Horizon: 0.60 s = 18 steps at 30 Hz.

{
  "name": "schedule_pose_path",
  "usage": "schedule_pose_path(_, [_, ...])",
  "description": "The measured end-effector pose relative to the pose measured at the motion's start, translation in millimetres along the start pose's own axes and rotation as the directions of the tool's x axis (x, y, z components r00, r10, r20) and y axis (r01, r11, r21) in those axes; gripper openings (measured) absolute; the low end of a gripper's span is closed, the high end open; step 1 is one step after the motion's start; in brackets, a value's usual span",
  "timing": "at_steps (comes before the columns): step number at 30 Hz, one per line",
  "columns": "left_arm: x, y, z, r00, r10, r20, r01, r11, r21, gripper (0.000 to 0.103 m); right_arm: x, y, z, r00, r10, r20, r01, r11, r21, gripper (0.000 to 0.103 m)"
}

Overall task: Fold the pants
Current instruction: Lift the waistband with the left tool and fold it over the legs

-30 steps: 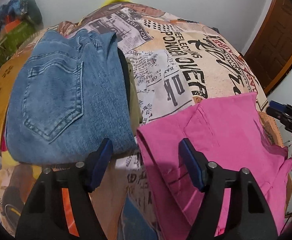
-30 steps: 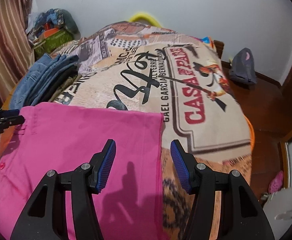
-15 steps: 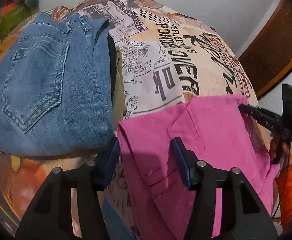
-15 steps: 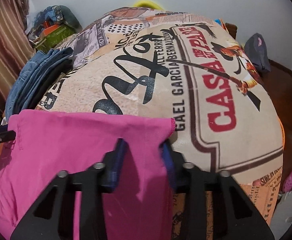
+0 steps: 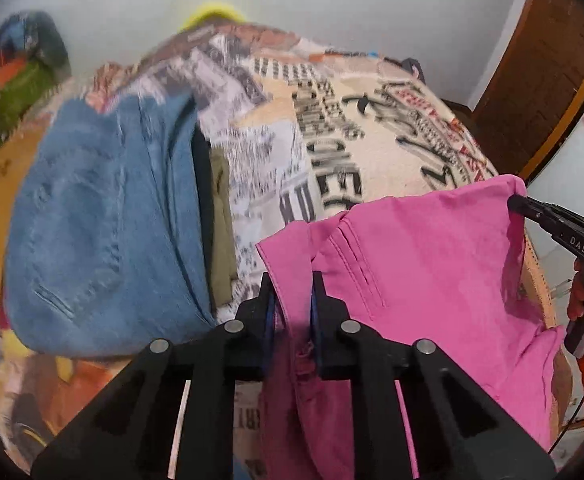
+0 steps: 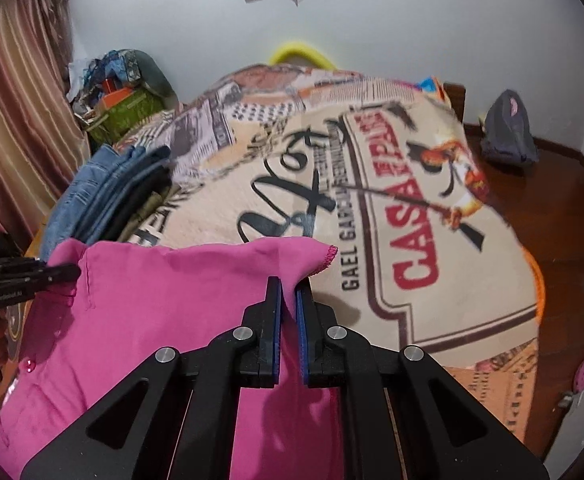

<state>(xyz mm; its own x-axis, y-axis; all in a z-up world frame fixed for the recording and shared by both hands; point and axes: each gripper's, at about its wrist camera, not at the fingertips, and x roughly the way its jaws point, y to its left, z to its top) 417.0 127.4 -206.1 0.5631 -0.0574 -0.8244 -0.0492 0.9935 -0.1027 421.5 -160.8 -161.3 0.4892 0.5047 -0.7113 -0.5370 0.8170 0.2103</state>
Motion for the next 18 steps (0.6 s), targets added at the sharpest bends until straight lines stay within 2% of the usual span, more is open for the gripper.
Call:
schedule_pose_path(7, [-45.8,-3.1,28.8,0.994,0.040,0.105,-0.048,0.997,0.066,0.015,-29.3,13.0,14.1,0.996,-0.022,0.083,0.023,1.000,-0.012,0.005])
schedule_pose_path(9, [-51.1,-2.9,31.1,0.993,0.041,0.110,-0.049,0.996,0.070,0.015,-36.9,16.3,20.7,0.994,-0.027,0.107,0.028,1.000,-0.012,0.005])
schedule_pose_path(12, [-52.1,-1.3,25.9,0.994,0.037,0.103,-0.045,0.996,0.075,0.015,-44.1,20.2,25.2,0.992,-0.033,0.126,0.034,0.999,-0.009,0.005])
schedule_pose_path(18, [-73.4,-5.7,9.3,0.990,0.006,0.138,-0.022,0.993,0.115,0.015,-58.9,28.4,16.2,0.990,-0.026,0.141,0.030,0.999,-0.022,0.005])
